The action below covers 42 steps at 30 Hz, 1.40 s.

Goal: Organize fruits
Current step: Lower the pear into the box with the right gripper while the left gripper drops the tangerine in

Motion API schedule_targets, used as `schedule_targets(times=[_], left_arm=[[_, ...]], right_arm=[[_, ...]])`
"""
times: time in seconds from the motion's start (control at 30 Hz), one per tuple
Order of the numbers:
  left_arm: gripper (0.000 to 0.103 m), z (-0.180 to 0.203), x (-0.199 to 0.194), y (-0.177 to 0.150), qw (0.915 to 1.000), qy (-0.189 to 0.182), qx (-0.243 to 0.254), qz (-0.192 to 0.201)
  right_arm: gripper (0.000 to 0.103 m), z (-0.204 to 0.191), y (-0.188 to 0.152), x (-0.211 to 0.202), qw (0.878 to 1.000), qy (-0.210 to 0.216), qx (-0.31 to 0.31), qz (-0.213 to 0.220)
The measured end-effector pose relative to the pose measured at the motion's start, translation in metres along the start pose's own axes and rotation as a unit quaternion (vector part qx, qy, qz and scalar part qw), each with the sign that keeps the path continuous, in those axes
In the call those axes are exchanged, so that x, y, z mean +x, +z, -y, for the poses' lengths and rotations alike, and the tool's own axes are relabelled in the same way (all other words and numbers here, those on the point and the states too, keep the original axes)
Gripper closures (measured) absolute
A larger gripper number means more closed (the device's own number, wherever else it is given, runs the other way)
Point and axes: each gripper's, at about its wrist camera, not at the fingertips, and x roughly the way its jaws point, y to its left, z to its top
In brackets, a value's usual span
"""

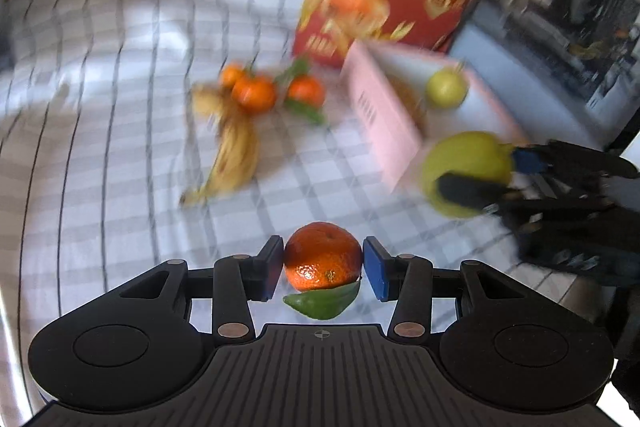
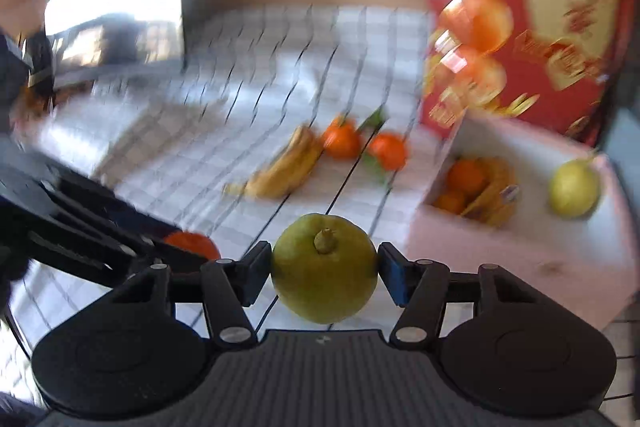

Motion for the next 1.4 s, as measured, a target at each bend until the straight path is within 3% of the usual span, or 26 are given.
schedule_targets(times=[0.13, 0.3, 0.43, 0.57, 0.73, 0.9, 1.17, 1.3, 1.4], left_arm=[[0.054, 0.030, 0.006, 0.049, 0.9978, -0.022, 0.042, 0.047], [0.054, 0.063, 0.046, 0.125, 0.9931, -0.045, 0.071, 0.082], [0.053, 0.067, 0.104, 0.169, 0.9953, -0.063, 0.048, 0.056], [0.056, 0.059, 0.149, 0.180, 0.9980, -0.042, 0.022, 0.041], [0.056, 0.049, 0.138, 0.167, 0.9971, -0.054, -0.002, 0.053], [0.056, 0.039, 0.095, 0.123, 0.9958, -0.063, -0.002, 0.066], [0.057, 0.014, 0.067, 0.037, 0.9982, -0.052, -0.028, 0.014], [0.057, -0.001, 0.062, 0.017, 0.9960, -0.055, -0.069, 0.006], [0.057, -0.006, 0.057, 0.014, 0.9958, -0.053, -0.074, 0.010]], right_arm=[[0.044, 0.035, 0.023, -0.037, 0.997, -0.058, 0.014, 0.053], [0.044, 0.076, 0.031, -0.053, 0.990, -0.125, 0.019, 0.057], [0.045, 0.106, 0.029, -0.053, 0.988, -0.143, 0.047, 0.038], [0.045, 0.122, 0.022, -0.040, 0.986, -0.156, 0.058, 0.012], [0.045, 0.131, 0.018, -0.012, 0.986, -0.165, 0.040, -0.007], [0.045, 0.145, 0.024, 0.036, 0.986, -0.164, 0.027, -0.035], [0.045, 0.165, 0.029, 0.090, 0.982, -0.166, 0.024, -0.089], [0.044, 0.172, 0.033, 0.099, 0.979, -0.168, 0.012, -0.110], [0.044, 0.171, 0.031, 0.104, 0.976, -0.176, -0.017, -0.128]])
